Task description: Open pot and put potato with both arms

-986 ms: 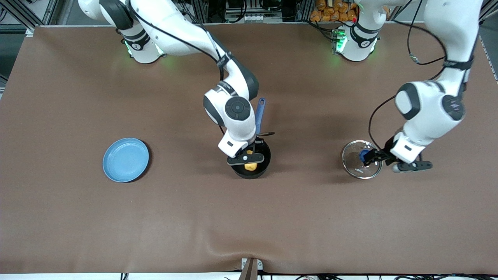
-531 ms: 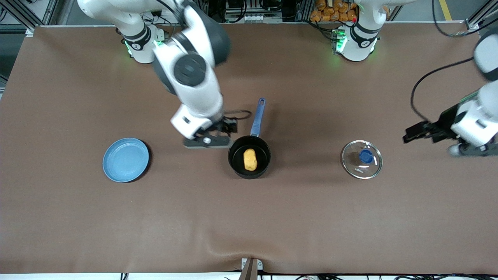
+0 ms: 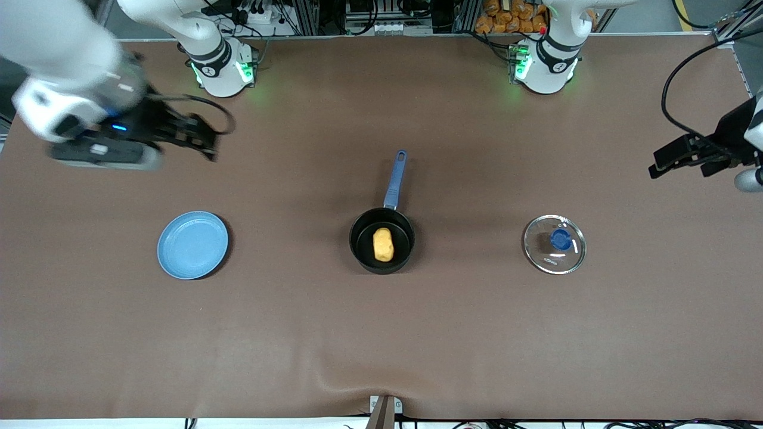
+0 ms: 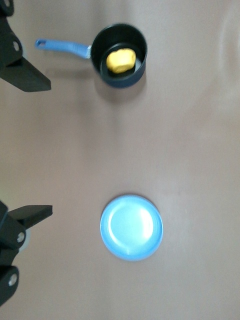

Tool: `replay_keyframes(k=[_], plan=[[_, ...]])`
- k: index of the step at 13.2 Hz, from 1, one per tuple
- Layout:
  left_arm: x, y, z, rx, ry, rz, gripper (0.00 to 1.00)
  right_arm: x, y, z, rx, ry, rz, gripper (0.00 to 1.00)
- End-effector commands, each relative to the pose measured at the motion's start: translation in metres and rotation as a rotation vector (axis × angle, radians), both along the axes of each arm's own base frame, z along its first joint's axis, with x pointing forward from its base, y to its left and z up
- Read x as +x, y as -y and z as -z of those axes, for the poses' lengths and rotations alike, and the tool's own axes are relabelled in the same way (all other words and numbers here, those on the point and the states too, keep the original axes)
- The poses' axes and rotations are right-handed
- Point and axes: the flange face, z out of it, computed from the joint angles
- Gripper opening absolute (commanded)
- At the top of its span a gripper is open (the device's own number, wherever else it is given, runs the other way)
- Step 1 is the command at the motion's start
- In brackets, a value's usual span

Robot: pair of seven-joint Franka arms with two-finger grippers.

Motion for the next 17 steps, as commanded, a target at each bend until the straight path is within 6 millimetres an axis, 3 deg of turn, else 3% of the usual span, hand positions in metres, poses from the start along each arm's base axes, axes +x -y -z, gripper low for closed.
replay_keyframes(k=[1, 3, 5, 7, 10, 15, 17], plan=[[-0.02, 0.003, -0.025, 0.027, 0.019, -0.005, 1.0, -0.015, 0.086, -0.003, 0.004, -0.036, -0.08, 1.0], [-0.035, 0.004, -0.027, 0.03, -0.011, -0.014, 1.0, -0.018, 0.144, 0.009, 0.004, -0.065, -0.019, 1.0], [-0.04, 0.003, -0.019, 0.033, -0.039, -0.016, 1.0, -0.012, 0.168, 0.021, -0.002, -0.048, 0.025, 1.0], [-0.045, 0.003, -0.015, 0.034, -0.049, -0.018, 1.0, -0.011, 0.177, 0.027, -0.017, -0.05, 0.04, 1.0], [-0.061, 0.007, -0.005, 0.036, -0.039, -0.011, 1.0, -0.017, 0.162, 0.014, -0.038, -0.039, 0.008, 1.0], [-0.061, 0.016, -0.003, 0.084, -0.038, -0.001, 1.0, -0.016, 0.136, 0.006, -0.098, -0.041, -0.08, 1.0], [-0.061, 0.02, -0.002, 0.089, -0.042, 0.007, 1.0, -0.015, 0.135, 0.007, -0.106, -0.043, -0.084, 1.0]])
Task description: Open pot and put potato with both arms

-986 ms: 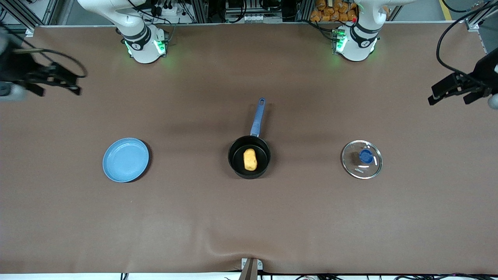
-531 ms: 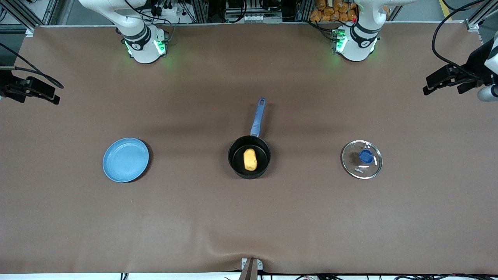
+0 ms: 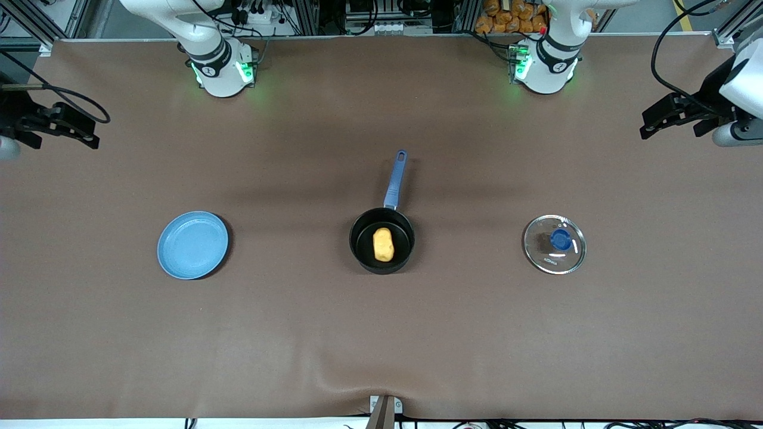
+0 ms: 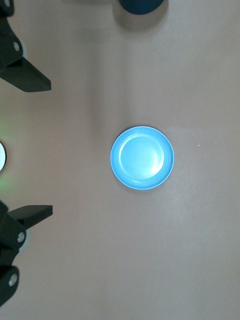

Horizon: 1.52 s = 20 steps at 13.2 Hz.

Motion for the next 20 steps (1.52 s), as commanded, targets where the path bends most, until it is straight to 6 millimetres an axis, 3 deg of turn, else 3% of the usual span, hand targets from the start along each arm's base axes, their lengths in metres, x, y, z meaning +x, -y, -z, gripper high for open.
replay_keyframes(k=[1, 8, 20], plan=[[-0.008, 0.005, 0.0, 0.037, 0.013, -0.005, 1.0, -0.003, 0.001, -0.005, -0.024, 0.004, -0.017, 1.0], [0.008, 0.0, 0.002, 0.038, 0.008, -0.009, 1.0, -0.003, 0.005, -0.004, -0.024, 0.001, -0.011, 1.0], [0.007, -0.001, 0.002, 0.04, -0.001, -0.009, 1.0, -0.005, 0.004, -0.001, -0.02, -0.009, -0.013, 1.0]])
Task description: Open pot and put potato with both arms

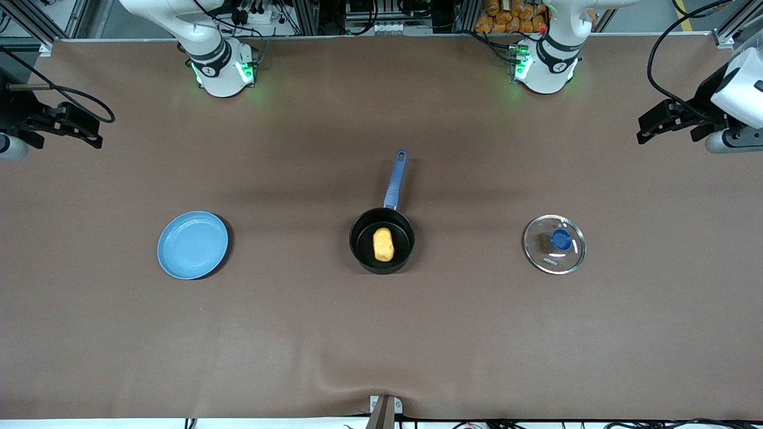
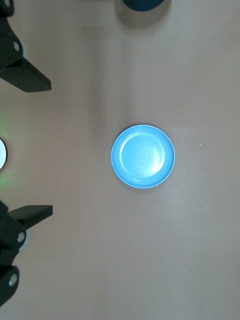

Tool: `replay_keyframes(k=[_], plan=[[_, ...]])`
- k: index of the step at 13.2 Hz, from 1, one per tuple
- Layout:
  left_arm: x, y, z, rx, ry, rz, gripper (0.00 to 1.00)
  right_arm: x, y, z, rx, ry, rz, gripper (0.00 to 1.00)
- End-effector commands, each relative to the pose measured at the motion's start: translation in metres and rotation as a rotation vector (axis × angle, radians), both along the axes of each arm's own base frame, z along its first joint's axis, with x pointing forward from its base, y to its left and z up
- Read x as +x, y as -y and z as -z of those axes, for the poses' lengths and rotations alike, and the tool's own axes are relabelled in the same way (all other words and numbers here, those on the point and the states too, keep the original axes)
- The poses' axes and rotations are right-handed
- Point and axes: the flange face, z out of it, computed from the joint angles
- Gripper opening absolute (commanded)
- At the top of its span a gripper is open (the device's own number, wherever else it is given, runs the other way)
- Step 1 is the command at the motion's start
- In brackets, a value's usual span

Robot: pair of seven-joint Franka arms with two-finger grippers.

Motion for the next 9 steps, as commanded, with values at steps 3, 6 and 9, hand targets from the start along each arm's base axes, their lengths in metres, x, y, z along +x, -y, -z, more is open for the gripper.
replay_keyframes(k=[3, 6, 9], plan=[[0.0, -0.001, -0.005, 0.03, -0.002, -0.01, 1.0, -0.007, 0.002, 0.0, -0.008, -0.009, -0.013, 1.0], [-0.001, -0.001, -0.006, 0.031, -0.007, -0.012, 1.0, -0.012, 0.002, 0.002, -0.009, -0.011, -0.015, 1.0], [-0.001, -0.002, -0.005, 0.035, -0.011, -0.012, 1.0, -0.027, 0.005, 0.007, -0.003, -0.003, -0.016, 1.0]])
